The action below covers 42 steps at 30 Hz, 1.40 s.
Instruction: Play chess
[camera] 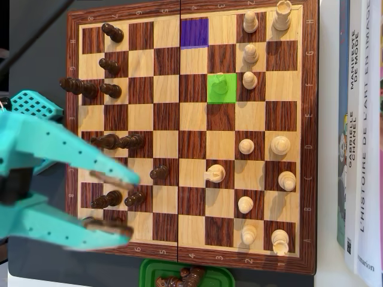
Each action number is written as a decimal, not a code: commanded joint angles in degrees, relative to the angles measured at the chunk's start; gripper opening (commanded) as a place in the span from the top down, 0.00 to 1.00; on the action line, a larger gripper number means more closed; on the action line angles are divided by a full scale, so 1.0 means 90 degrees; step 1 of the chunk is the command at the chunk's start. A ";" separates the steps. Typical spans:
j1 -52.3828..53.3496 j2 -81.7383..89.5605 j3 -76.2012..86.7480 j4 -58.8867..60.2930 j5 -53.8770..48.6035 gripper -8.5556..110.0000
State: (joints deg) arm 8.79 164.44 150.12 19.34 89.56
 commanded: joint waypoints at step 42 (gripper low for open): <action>-0.0742 0.2344 0.3467 -1.3379 0.0127 0.79</action>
State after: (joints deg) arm 2.46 185.80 180.09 -98.53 91.05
